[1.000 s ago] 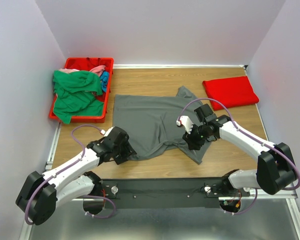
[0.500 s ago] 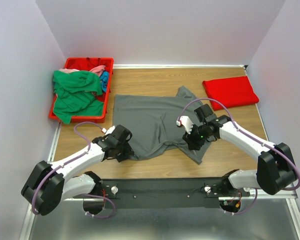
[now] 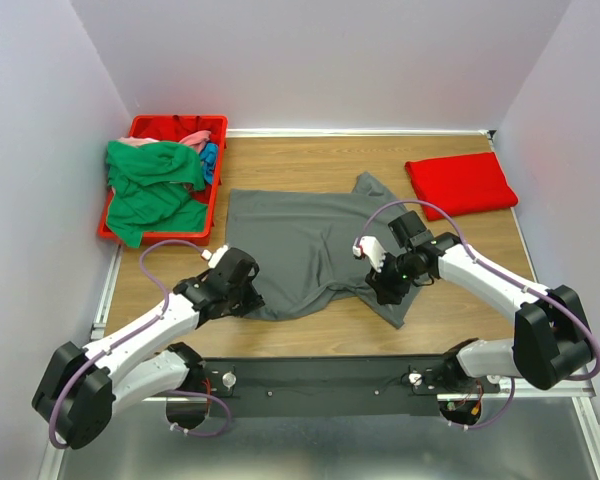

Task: Fold and stack the t-shirts
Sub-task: Flatten the tshirt out

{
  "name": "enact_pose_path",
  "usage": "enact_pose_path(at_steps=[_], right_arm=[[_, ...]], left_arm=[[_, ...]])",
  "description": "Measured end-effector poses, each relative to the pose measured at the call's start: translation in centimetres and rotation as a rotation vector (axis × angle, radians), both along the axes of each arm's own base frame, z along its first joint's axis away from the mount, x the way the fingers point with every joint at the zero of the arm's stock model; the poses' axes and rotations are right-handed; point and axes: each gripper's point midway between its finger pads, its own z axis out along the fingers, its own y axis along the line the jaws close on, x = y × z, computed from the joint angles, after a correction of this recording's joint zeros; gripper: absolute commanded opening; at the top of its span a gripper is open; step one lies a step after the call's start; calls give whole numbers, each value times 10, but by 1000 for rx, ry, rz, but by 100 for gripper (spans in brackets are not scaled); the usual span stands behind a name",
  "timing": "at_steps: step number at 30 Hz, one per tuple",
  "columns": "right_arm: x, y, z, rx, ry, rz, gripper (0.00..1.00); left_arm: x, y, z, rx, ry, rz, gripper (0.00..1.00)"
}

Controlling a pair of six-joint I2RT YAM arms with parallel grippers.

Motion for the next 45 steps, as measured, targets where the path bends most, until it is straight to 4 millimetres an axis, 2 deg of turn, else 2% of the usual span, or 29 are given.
enact_pose_path(at_steps=[4, 14, 45], right_arm=[[-1, -1, 0, -4, -1, 14, 57], [-11, -2, -1, -3, 32, 49, 57], [-14, 1, 0, 17, 43, 63, 57]], left_arm=[[4, -4, 10, -31, -42, -5, 3], [7, -12, 17, -76, -71, -28, 0], [9, -17, 21, -103, -95, -47, 0]])
